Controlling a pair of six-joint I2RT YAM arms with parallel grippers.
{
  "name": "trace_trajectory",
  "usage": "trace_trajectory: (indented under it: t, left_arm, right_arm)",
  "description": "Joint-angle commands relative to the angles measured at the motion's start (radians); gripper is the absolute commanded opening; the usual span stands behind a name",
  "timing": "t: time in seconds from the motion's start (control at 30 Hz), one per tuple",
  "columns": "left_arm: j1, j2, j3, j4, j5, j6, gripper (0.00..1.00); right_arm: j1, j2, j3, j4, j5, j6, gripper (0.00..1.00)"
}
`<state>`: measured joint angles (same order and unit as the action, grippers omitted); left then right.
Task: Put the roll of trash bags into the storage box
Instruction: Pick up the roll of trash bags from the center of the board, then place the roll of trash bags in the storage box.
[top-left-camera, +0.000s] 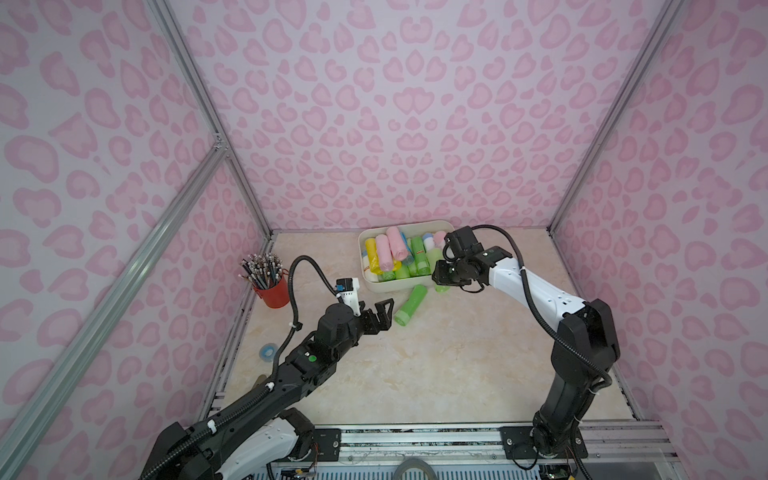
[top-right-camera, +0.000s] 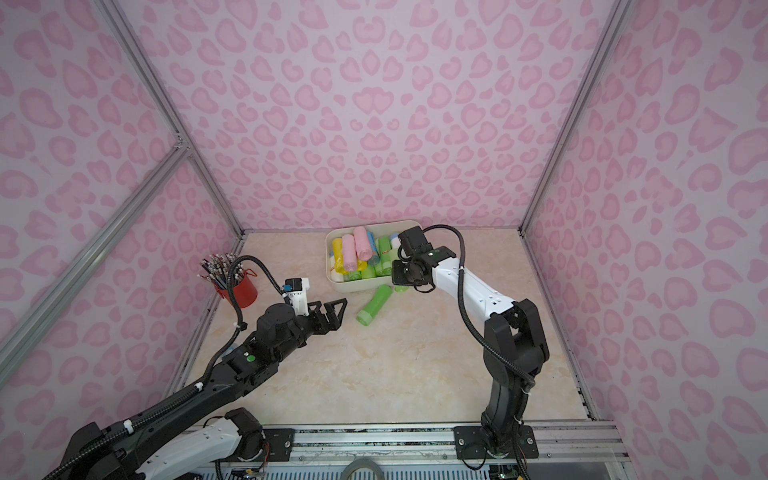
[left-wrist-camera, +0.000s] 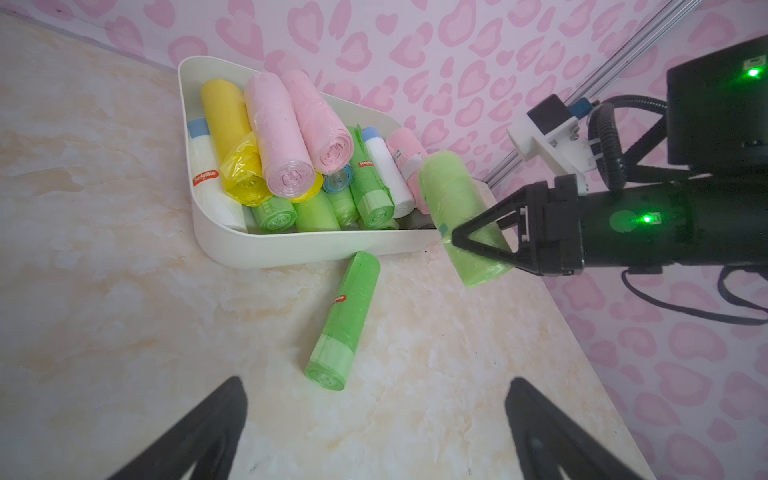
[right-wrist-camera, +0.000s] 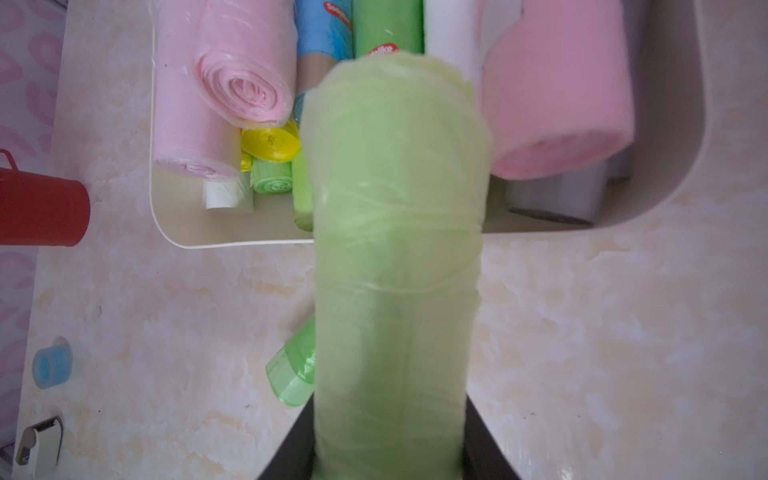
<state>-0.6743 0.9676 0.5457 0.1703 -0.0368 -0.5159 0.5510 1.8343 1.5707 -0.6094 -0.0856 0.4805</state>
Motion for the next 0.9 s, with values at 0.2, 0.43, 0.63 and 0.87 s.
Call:
trace_trajectory:
  t: [0.2,0.43,0.63,0.87]
  left_arm:
    - [-0.001,-0.003,0.006,-0.009,-0.007,-0.013,0.99]
    - [-0.001,0.003,0.016,-0.035,-0.020,-0.005,0.99]
    - [-0.001,0.021,0.001,-0.025,-0.046,-0.012,0.99]
    - [-0.004,0.135,0.029,-0.030,-0.012,-0.001,0.99]
  right_arm:
    - [-0.011,0.233,0.278,-0.082,0.061,-0.150,0.39]
    - [-0.032,0.408,0.514,-0.190,0.089,-0.163,0.39]
    - [-0.043,0.494,0.644,-0.226,0.095,-0.166,0.44]
    - [-0.051,0.502,0.702,-0.272,0.096,-0.163,0.83]
